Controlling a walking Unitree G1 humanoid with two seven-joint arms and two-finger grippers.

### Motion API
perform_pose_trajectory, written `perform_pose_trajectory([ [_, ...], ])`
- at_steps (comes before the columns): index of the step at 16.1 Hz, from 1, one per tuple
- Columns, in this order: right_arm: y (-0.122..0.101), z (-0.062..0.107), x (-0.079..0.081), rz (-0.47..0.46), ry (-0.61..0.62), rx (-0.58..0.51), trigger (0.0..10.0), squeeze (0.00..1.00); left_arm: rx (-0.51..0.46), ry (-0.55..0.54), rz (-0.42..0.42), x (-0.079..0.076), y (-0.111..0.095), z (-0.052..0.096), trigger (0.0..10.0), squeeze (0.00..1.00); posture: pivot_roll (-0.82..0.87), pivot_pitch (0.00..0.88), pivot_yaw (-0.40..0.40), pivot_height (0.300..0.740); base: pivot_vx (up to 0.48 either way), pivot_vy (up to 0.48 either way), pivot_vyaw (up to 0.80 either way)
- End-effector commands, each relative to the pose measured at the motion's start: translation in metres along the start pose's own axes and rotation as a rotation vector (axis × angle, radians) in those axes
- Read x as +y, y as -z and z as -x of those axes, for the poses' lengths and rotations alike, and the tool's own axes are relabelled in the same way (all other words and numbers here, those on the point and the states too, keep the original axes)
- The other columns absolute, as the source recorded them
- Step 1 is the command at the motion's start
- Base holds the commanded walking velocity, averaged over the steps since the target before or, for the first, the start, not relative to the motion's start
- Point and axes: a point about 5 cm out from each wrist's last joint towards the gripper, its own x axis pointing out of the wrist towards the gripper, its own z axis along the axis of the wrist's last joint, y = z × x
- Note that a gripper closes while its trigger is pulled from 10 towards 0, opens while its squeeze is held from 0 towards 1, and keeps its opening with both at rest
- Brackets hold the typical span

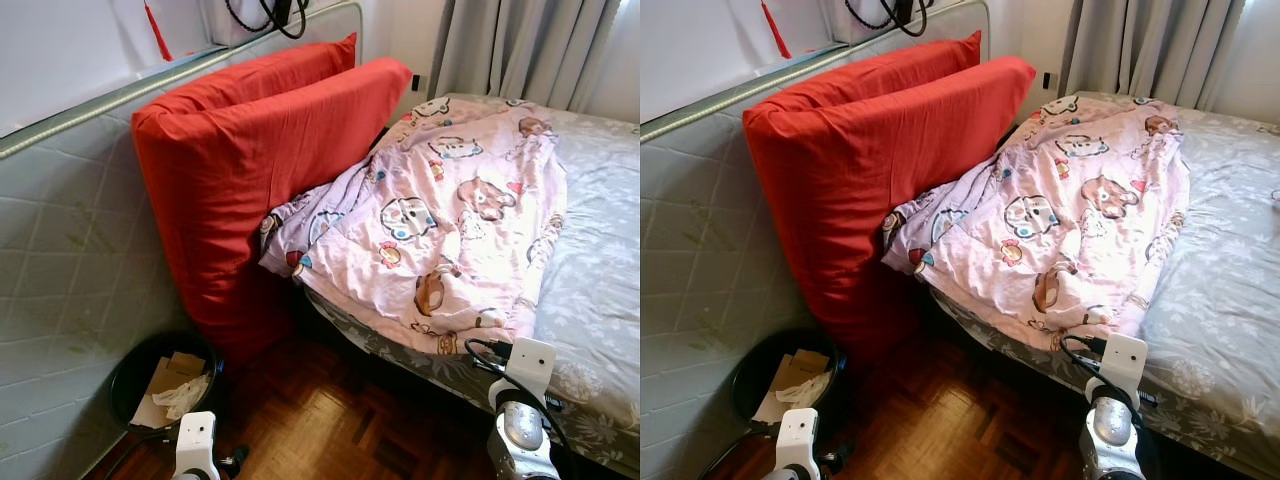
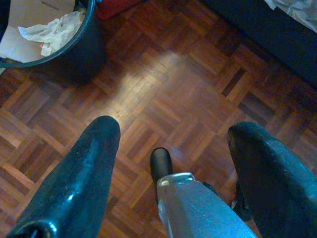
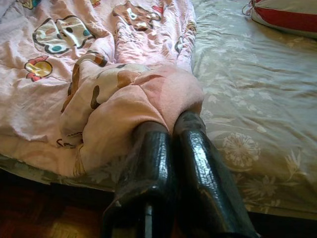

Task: Clean up the room

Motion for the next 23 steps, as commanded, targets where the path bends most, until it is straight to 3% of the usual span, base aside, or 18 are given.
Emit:
perform_pose_trajectory([
  [1, 0.003, 0.001, 0.0, 0.0, 0.008, 0.02, 10.0, 1.0, 0.02, -0.01, 0.007, 0.004, 0.003, 0.001, 10.0, 0.0, 0.01, 0.0, 0.048, 0.74, 0.0, 0.0, 0.0],
  [13, 0.004, 0.001, -0.001, 0.001, 0.01, 0.032, 10.0, 1.0, -0.004, 0.002, 0.007, 0.001, -0.004, -0.001, 10.0, 0.0, 0.01, 0.0, 0.047, 0.74, 0.0, 0.0, 0.0],
  [14, 0.014, 0.004, 0.003, -0.001, -0.036, 0.094, 10.0, 0.0, -0.005, 0.003, 0.007, 0.0, -0.004, -0.001, 10.0, 0.0, 0.01, 0.0, 0.046, 0.74, 0.0, 0.0, 0.0],
  [15, 0.024, 0.009, 0.005, -0.002, -0.071, 0.156, 10.0, 0.0, -0.005, 0.004, 0.007, 0.0, -0.004, -0.001, 10.0, 0.0, 0.0, 0.0, 0.046, 0.74, 0.0, 0.0, 0.0],
  [17, 0.064, 0.032, 0.004, 0.037, -0.157, 0.378, 10.0, 0.0, -0.005, 0.008, 0.008, -0.002, -0.004, -0.002, 10.0, 0.0, 0.0, 0.0, 0.042, 0.74, 0.0, 0.0, 0.0],
  [19, 0.102, 0.062, -0.007, 0.073, -0.174, 0.593, 10.0, 0.0, -0.004, 0.015, 0.011, -0.005, -0.004, -0.002, 10.0, 0.0, 0.0, 0.0, 0.039, 0.74, 0.0, 0.0, 0.0],
  [20, 0.113, 0.072, -0.015, 0.095, -0.16, 0.648, 10.0, 0.0, -0.004, 0.016, 0.012, -0.005, -0.004, -0.002, 10.0, 0.0, 0.0, 0.0, 0.037, 0.74, 0.0, 0.0, 0.0],
  [21, 0.117, 0.076, -0.018, 0.058, -0.141, 0.667, 10.0, 0.0, -0.002, 0.015, 0.014, -0.005, -0.003, -0.002, 10.0, 0.0, 0.0, 0.0, 0.037, 0.74, 0.0, 0.0, 0.0],
  [23, 0.118, 0.078, -0.014, 0.062, -0.184, 0.659, 10.0, 0.0, 0.005, 0.015, 0.006, -0.004, -0.003, -0.002, 10.0, 0.0, -0.02, 0.0, 0.043, 0.74, 0.0, 0.0, 0.0],
])
